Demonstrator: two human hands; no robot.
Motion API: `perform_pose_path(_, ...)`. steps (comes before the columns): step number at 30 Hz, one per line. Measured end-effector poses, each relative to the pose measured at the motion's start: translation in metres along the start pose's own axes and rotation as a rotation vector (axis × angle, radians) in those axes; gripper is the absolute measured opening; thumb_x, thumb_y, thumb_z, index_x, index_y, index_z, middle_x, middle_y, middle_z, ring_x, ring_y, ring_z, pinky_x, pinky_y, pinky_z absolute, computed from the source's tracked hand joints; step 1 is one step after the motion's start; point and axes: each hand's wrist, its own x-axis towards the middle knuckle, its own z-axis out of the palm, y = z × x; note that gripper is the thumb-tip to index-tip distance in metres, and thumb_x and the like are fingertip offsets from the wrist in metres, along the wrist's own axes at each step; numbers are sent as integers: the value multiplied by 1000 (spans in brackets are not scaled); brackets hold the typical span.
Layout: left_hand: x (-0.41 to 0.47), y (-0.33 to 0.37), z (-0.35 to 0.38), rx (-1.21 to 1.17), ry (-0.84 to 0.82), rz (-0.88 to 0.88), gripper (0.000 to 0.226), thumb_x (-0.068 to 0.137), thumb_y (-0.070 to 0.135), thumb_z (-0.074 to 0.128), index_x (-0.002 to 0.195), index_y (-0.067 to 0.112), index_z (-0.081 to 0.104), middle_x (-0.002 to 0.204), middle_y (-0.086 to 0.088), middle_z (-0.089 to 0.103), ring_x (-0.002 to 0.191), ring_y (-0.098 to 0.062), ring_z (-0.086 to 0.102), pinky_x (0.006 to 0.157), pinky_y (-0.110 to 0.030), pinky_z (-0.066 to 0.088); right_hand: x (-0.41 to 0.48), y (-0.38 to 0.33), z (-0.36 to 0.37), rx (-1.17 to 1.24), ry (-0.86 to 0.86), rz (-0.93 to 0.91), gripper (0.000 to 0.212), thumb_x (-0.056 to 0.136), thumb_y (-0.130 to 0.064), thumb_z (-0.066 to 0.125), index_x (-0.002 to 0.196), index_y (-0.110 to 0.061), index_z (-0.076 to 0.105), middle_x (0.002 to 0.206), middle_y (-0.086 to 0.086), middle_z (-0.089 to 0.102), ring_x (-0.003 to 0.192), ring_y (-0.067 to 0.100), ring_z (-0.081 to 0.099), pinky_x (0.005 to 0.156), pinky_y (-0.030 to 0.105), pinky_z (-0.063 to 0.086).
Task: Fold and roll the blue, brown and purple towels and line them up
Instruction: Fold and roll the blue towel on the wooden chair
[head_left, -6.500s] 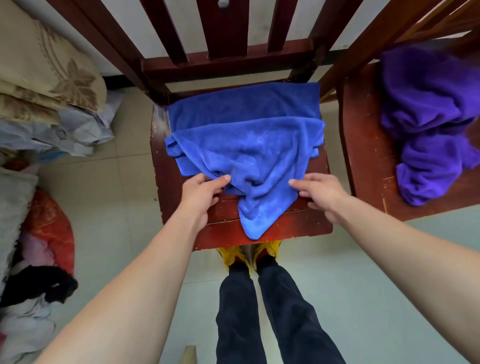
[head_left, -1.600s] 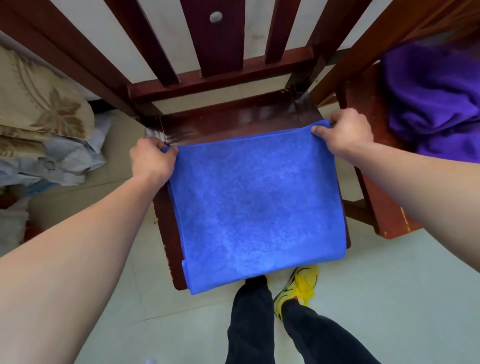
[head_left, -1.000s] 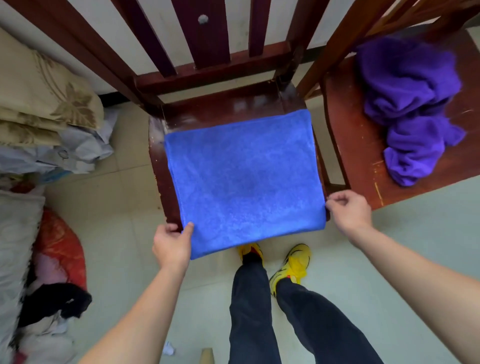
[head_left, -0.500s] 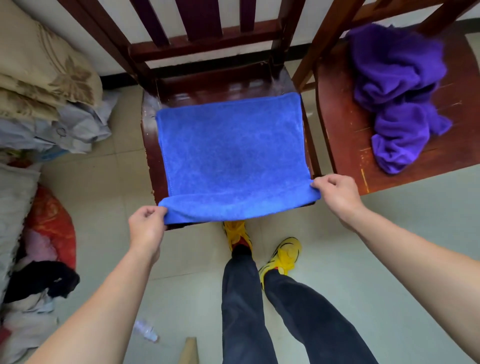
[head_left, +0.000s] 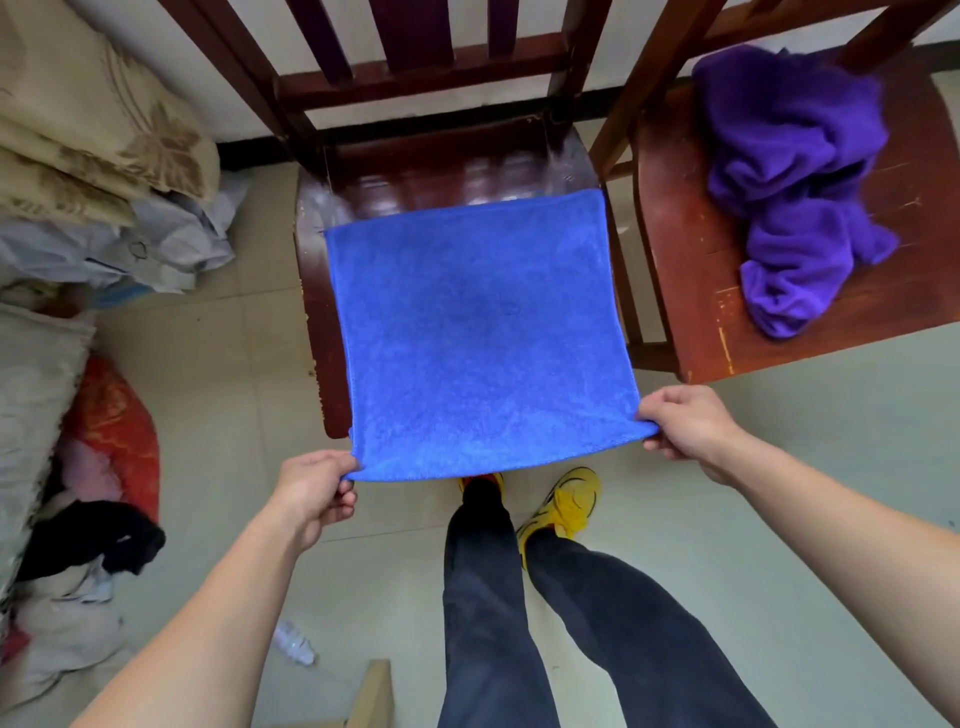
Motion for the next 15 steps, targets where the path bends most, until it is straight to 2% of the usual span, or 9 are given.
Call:
perform_pose_path(2,4,-7,3,48,15,-32,16,83,1,60,71,9,54,39,1,35,31,-12,34,37,-18,37,3,6,1,-55,11,14,16,82,-12,64,66,-13,59,47,0,58,37,11,55,36,17,35)
perform_pose_path(4,11,-12,8,106,26,-67,21,83,4,61,66,10,49,40,0,35,29,-12,34,36,-18,36,10,10,3,-120,3,22,18,80,-15,65,64,-13,57,47,1,56,38,13,56,37,17,37)
perform_pose_path(6,18,-19,12,181,28,-96,18,83,7,61,69,9,50,47,-4,41,32,-14,40,38,-20,39,15,15,5,-181,-19,44,18,80,-17,65,64,-14,56,47,1,57,40,14,58,39,18,38)
perform_pose_path(9,31,-23,20,250,81,-28,13,82,11,66,84,9,54,70,-9,53,54,-21,48,54,-25,37,23,23,10,-332,-47,73,10,77,-18,65,69,-15,60,60,4,62,53,20,61,49,22,40)
perform_pose_path(10,38,-23,24,242,127,35,17,81,13,68,89,11,54,77,-8,53,63,-21,47,58,-26,35,27,24,13,-368,-29,60,5,76,-19,67,76,-16,63,69,5,63,61,23,59,54,25,42)
perform_pose_path(13,53,-14,32,120,275,167,27,77,25,76,87,8,58,86,-6,52,79,-18,46,71,-30,38,43,17,21,-232,107,-98,39,77,-24,74,113,-16,63,104,3,66,94,22,63,84,31,49)
perform_pose_path(14,53,-14,32,52,296,162,30,75,30,77,84,7,58,86,-6,54,79,-19,48,75,-32,40,46,9,23,-145,143,-157,43,77,-25,75,117,-15,62,106,2,67,96,20,63,87,32,50)
perform_pose_path(15,52,-15,31,-13,289,144,32,74,33,78,81,8,59,89,-5,57,81,-20,50,79,-33,42,47,1,25,-63,153,-205,42,77,-25,75,116,-14,64,104,2,68,92,16,65,82,30,51)
